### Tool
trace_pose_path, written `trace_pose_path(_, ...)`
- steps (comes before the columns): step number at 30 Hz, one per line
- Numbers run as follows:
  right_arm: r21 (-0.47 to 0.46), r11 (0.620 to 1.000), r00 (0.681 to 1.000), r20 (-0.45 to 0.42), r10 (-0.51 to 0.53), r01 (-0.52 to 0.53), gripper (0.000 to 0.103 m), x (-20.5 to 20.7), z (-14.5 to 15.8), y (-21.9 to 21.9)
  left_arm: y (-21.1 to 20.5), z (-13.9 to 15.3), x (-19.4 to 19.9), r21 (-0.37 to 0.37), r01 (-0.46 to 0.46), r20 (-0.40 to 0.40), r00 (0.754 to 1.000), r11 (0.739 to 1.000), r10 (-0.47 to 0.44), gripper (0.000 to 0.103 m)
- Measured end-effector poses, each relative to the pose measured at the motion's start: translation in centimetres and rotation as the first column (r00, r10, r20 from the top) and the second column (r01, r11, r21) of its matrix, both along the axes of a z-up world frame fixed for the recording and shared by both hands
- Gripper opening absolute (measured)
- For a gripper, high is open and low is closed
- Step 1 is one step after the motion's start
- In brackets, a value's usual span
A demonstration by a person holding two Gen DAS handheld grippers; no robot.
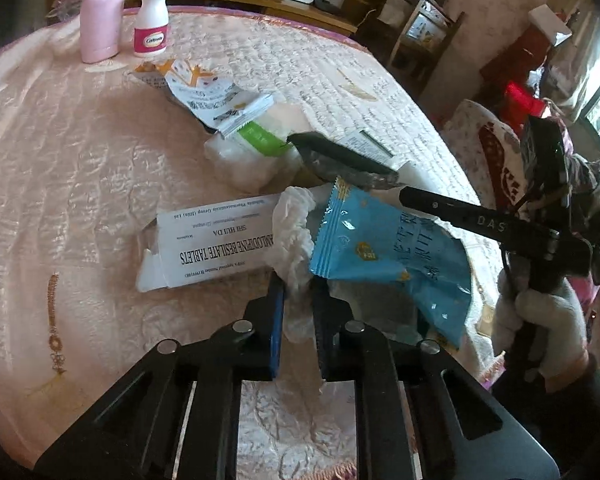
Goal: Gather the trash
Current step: 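Grasp the white tissue with the left tool while the right tool grasps the white sponge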
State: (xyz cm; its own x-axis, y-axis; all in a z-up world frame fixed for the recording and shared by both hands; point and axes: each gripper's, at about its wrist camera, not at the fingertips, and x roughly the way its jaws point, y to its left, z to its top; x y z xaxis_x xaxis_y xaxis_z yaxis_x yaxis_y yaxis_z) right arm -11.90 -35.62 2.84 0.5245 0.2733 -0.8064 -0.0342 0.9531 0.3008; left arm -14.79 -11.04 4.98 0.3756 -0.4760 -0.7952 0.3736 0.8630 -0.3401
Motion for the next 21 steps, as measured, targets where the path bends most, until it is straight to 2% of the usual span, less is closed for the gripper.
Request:
trace_pose_path(7,-0.022,1.000,0.996,0.091,0.002,0.000,0.028,-2.1,3.0,-0.9,3.0,4.2,-0.1,0.026,-0.069,0.101,0.993,0.997,0.066,0.008)
trace_pose_path(12,-0.026,1.000,0.990,0.144,0.003,0.001,0.028,-3.5,5.3,-1.4,4.6,7.0,-0.2,0.011,-0.101,0.164,0.982,0.995,0.098,0.008)
trace_pose_path(21,-0.023,1.000,0.984,0.178,-0.002,0.006,0.028,-5.7,6.8,-2.1,0.6,9.9,-1.3,-0.019,-0.015,0.219,0.976,1.000,0.018,0.008)
